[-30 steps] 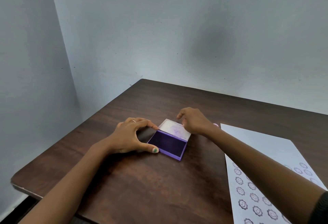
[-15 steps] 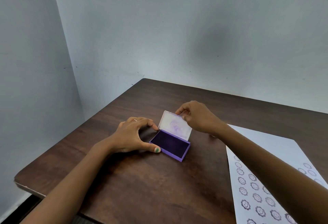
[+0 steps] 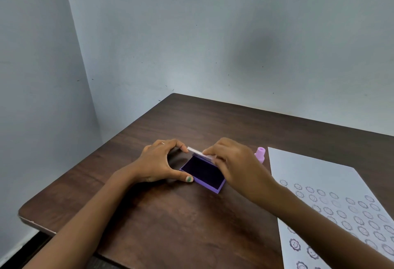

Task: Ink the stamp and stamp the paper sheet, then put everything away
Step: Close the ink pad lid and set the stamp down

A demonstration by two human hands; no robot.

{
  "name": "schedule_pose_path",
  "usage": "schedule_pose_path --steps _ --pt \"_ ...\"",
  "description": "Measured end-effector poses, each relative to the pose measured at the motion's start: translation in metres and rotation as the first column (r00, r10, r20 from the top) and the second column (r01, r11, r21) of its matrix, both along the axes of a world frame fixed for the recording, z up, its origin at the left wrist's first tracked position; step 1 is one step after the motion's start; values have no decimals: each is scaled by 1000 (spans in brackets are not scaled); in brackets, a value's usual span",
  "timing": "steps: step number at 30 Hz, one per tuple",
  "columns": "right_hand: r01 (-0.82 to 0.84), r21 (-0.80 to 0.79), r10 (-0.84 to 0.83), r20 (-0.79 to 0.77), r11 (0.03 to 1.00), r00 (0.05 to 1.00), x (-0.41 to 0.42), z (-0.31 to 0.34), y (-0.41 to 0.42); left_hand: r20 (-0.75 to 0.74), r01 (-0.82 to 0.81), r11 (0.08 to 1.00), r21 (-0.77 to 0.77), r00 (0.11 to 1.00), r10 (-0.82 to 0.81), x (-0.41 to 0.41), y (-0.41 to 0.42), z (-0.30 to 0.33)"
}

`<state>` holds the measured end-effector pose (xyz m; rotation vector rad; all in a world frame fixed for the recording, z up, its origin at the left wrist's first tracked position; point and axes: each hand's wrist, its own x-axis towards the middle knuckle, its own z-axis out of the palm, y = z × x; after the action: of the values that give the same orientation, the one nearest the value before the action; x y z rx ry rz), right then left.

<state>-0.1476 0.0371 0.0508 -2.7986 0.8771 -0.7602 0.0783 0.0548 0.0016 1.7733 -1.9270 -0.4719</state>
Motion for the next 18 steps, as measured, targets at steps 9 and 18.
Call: schedule_pose_path --steps 9,18 --pt "-98 -68 92 -84 993 992 2 -25 21 8 -3 1000 -23 1000 3 -3 2 1" --pt "200 225 -185 -84 954 979 -10 -29 -7 22 -7 1000 -6 1000 7 -5 5 3"
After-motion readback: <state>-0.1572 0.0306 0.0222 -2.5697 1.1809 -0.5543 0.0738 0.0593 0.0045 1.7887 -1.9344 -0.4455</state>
